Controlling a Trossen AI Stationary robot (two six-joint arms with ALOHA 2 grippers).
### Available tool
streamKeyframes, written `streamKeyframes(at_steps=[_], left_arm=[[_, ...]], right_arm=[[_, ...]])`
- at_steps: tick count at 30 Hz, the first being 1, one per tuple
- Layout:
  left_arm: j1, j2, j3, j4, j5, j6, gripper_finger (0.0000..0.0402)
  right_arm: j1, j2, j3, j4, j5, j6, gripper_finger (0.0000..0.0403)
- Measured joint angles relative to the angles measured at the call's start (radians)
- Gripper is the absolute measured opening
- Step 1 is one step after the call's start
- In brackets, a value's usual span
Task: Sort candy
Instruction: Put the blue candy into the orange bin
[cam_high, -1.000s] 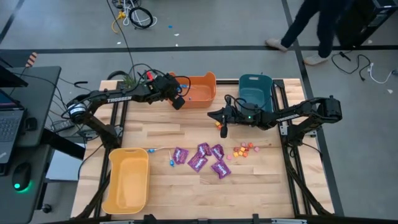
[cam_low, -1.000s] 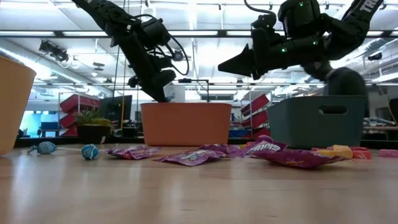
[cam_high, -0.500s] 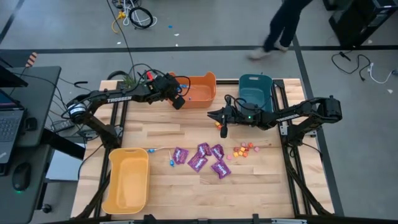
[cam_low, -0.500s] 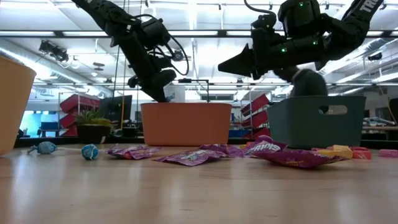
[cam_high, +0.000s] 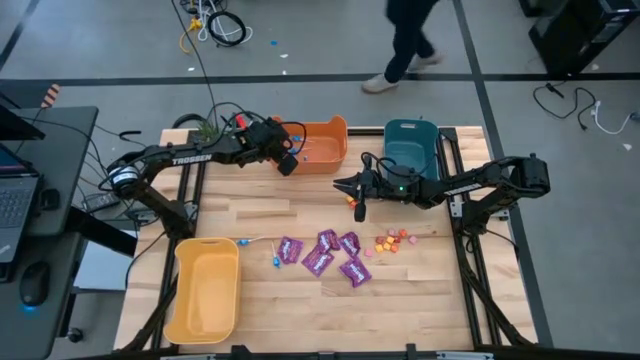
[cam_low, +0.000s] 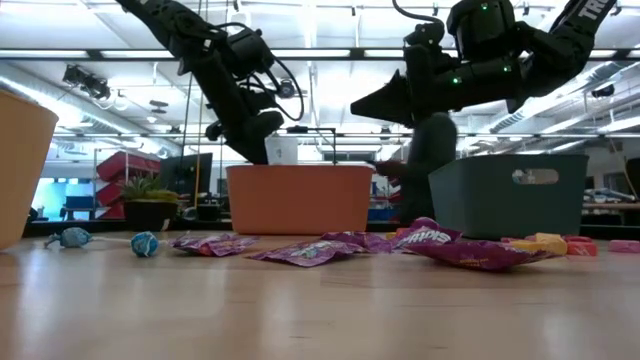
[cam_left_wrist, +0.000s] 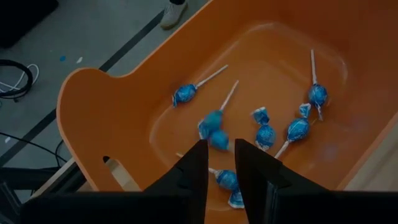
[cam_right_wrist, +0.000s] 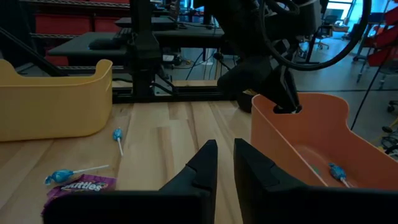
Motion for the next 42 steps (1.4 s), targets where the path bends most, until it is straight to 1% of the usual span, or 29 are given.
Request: streamKeyframes(at_steps=[4, 10, 16, 20, 22, 25, 28, 31, 33, 38, 42], left_arm=[[-0.018, 0.000, 0.045, -0.041, 0.009, 0.001, 0.0083], [-0.076, -0.014, 0.180, -0.235, 0.011, 0.011, 0.0083], [-0.170, -0.100, 0.286, -0.318, -0.007, 0.057, 0.0083], [-0.240, -0.172, 0.333, -0.425, -0.007, 0.042, 0.0083], [-0.286, -0.200, 0.340, -0.488, 0.009, 0.005, 0.0083], [-0.357, -0.227, 0.340, -0.603, 0.079, -0.052, 0.0083], [-0.441, -0.225, 0.340, -0.685, 0.150, -0.121, 0.0083], [-0.523, -0.210, 0.339, -0.723, 0.215, -0.184, 0.0083], [-0.578, -0.202, 0.335, -0.752, 0.256, -0.196, 0.0083], [-0.693, -0.196, 0.283, -0.737, 0.272, -0.278, 0.0083], [-0.736, -0.193, 0.192, -0.672, 0.250, -0.360, 0.0083]], right_arm=[[0.000, 0.000, 0.000, 0.001, 0.000, 0.000, 0.0042], [0.000, 0.000, 0.000, 0.008, 0.000, -0.002, 0.0043], [0.000, 0.000, 0.000, 0.036, 0.000, -0.009, 0.0045], [0.001, 0.000, 0.000, 0.061, 0.000, -0.011, 0.0045], [0.002, 0.000, 0.000, 0.061, 0.000, -0.011, 0.0044], [0.010, 0.000, 0.000, 0.060, 0.000, -0.012, 0.0045], [0.015, 0.000, 0.000, 0.060, -0.001, -0.012, 0.0046], [0.015, 0.000, 0.000, 0.060, -0.002, -0.010, 0.0044], [0.016, 0.000, 0.000, 0.060, -0.004, -0.009, 0.0044], [0.016, 0.000, 0.000, 0.059, -0.008, -0.008, 0.0046], [0.016, 0.000, 0.000, 0.060, -0.009, -0.010, 0.0046]])
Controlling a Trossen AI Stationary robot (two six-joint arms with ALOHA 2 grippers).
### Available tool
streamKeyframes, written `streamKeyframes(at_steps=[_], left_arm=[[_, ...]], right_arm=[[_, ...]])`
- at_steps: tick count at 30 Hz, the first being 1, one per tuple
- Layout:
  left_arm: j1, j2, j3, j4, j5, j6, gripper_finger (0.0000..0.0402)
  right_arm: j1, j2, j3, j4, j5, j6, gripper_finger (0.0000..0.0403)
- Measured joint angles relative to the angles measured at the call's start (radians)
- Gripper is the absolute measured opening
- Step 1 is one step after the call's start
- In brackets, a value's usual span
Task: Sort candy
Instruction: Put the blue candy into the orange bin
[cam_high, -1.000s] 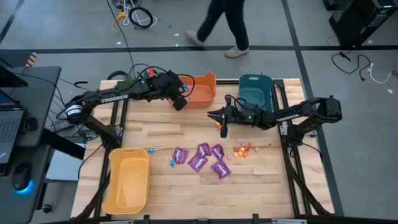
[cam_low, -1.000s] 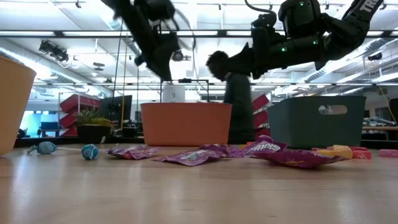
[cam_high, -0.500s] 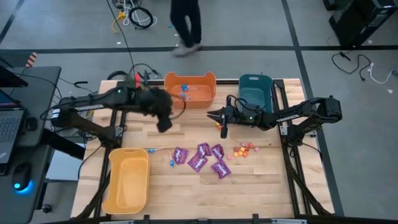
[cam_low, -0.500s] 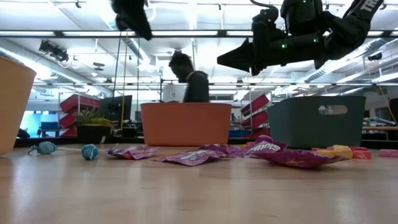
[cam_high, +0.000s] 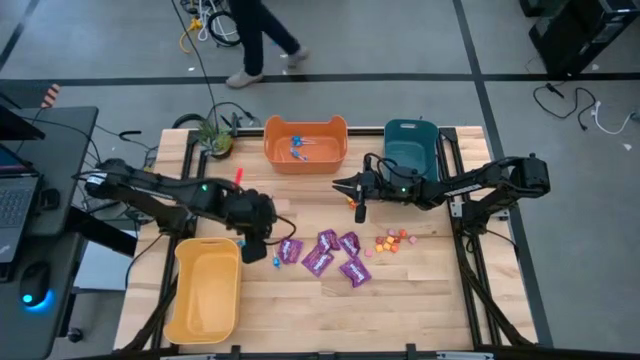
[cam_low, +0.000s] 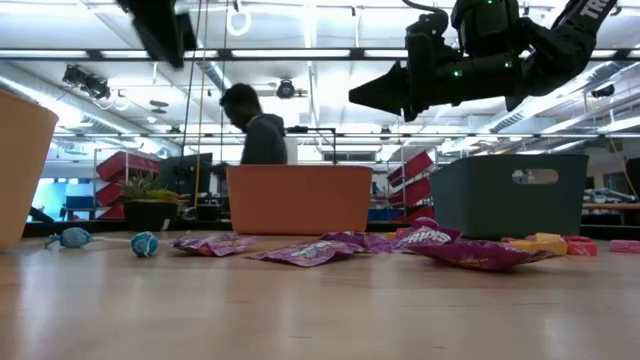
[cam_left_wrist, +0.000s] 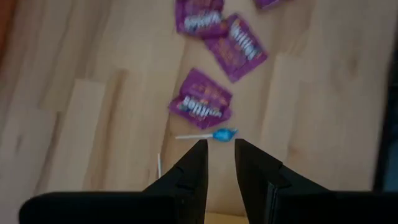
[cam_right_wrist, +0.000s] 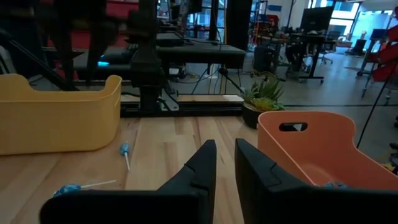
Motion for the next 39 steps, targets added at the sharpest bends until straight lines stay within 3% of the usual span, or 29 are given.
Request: streamKeyframes(at_steps=[10, 17, 26, 32, 39], left_arm=[[-0.020, 0.000, -0.251, 0.100, -0.015, -0.167, 0.0083], [-0.018, 0.000, -0.361, 0.141, -0.024, -0.215, 0.0083], [-0.012, 0.000, -0.451, 0.162, -0.080, -0.223, 0.0083], [0.025, 0.000, -0.458, 0.169, -0.089, -0.260, 0.0083], [0.063, 0.000, -0.458, 0.175, -0.101, -0.194, 0.0083]], right_arm=[[0.000, 0.000, 0.000, 0.000, 0.000, -0.016, 0.0048], [-0.004, 0.000, 0.000, 0.000, 0.000, -0.028, 0.0049], [-0.004, 0.000, 0.000, 0.002, 0.000, -0.038, 0.0050], [-0.015, 0.000, 0.000, 0.008, 0.000, -0.037, 0.0050], [-0.021, 0.000, 0.000, 0.008, 0.000, -0.037, 0.0050]])
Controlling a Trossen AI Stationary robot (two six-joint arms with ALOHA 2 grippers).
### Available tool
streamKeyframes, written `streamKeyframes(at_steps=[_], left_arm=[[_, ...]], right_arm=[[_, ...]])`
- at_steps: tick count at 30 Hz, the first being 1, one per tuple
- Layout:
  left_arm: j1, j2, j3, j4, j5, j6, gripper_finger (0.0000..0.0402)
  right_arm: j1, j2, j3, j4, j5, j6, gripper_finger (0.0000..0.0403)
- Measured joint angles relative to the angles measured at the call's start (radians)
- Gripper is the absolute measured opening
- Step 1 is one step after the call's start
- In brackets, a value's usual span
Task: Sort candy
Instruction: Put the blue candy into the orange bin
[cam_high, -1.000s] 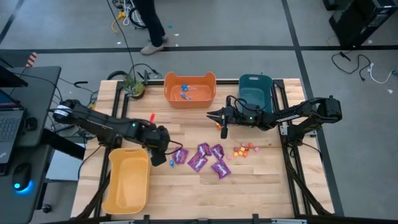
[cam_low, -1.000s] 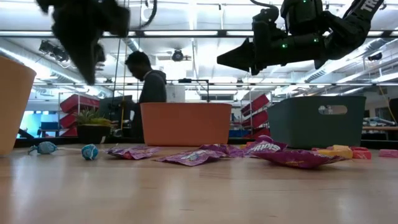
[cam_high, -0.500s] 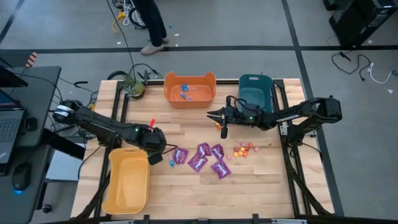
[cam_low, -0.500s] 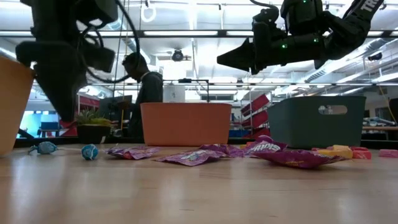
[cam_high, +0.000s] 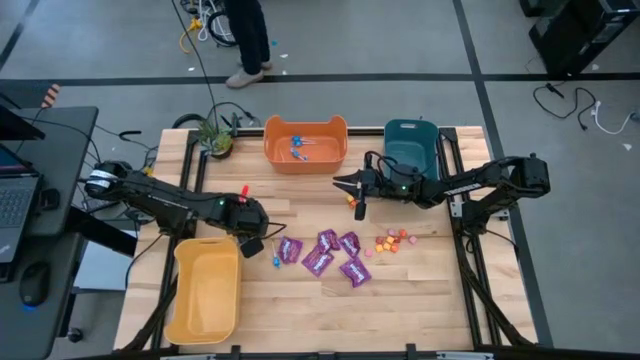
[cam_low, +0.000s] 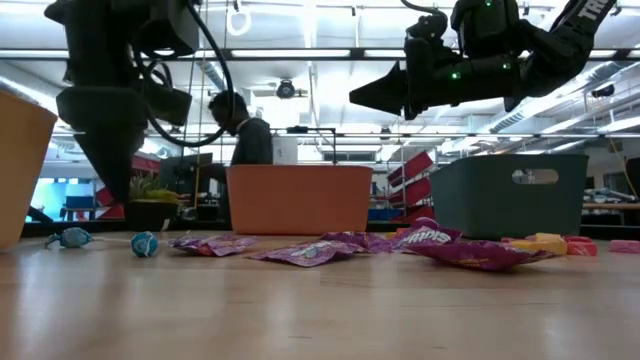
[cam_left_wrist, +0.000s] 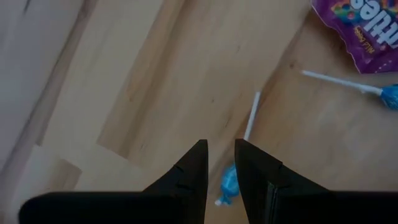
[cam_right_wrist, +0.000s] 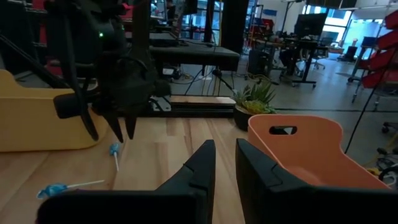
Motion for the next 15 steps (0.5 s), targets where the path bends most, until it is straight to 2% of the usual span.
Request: streamKeyframes(at_steps=[4, 9, 15], left_arm=[[0.021, 0.000, 0.000, 0.050, 0.001, 0.057, 0.0083], [0.066, 0.008, 0.000, 0.080, 0.003, 0.018, 0.0083], [0.071, 0.074, 0.000, 0.097, 0.064, 0.035, 0.0083]], right_arm=[[0.000, 0.000, 0.000, 0.000, 0.000, 0.000, 0.0050], [0.000, 0.000, 0.000, -0.001, 0.000, 0.000, 0.0050], [0.000, 0.000, 0.000, -0.001, 0.000, 0.001, 0.0050]])
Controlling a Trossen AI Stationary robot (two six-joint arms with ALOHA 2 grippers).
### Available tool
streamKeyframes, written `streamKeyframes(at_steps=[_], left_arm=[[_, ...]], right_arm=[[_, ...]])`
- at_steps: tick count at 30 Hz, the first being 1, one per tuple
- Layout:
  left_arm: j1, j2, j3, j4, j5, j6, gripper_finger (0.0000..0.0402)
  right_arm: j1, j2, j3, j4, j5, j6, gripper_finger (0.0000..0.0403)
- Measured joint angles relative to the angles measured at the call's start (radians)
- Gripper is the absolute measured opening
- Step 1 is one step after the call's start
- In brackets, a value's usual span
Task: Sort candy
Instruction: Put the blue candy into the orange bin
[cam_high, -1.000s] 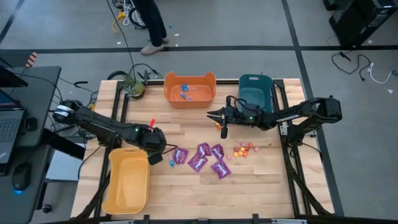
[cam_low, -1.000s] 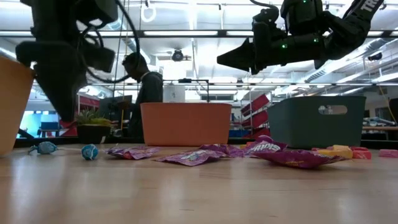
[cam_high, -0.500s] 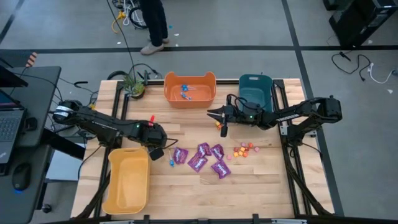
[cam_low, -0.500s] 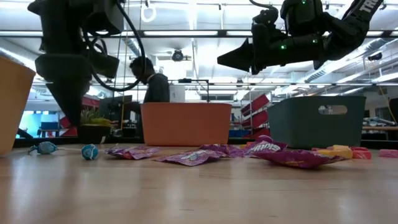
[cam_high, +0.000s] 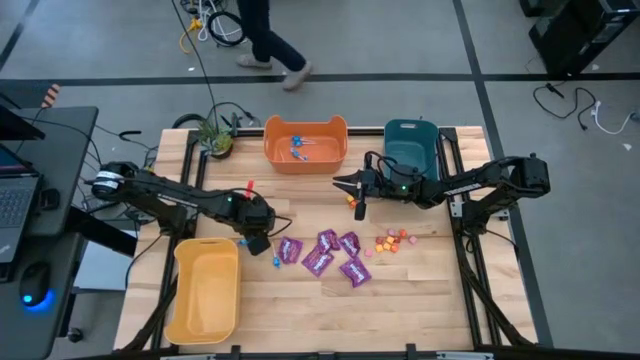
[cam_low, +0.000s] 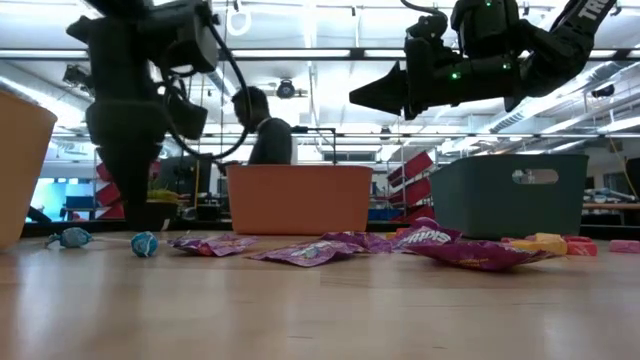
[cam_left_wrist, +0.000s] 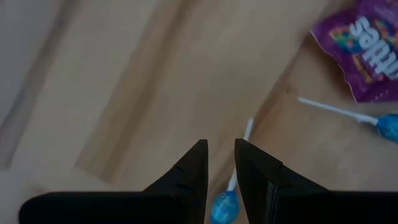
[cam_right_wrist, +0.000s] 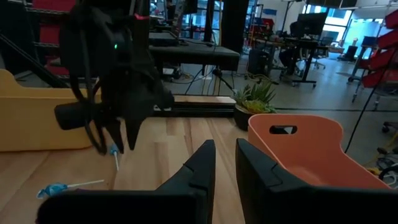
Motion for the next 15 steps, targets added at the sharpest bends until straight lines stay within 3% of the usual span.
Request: streamKeyframes(at_steps=[8, 15], left_arm=[[-0.001, 0.062, 0.000, 0.059, 0.089, 0.067, 0.0083], [-0.001, 0.062, -0.010, 0.059, 0.097, 0.075, 0.0083]], right_arm=[[0.000, 0.000, 0.000, 0.000, 0.000, 0.001, 0.0050], [0.000, 0.000, 0.000, 0.000, 0.000, 0.001, 0.0050]])
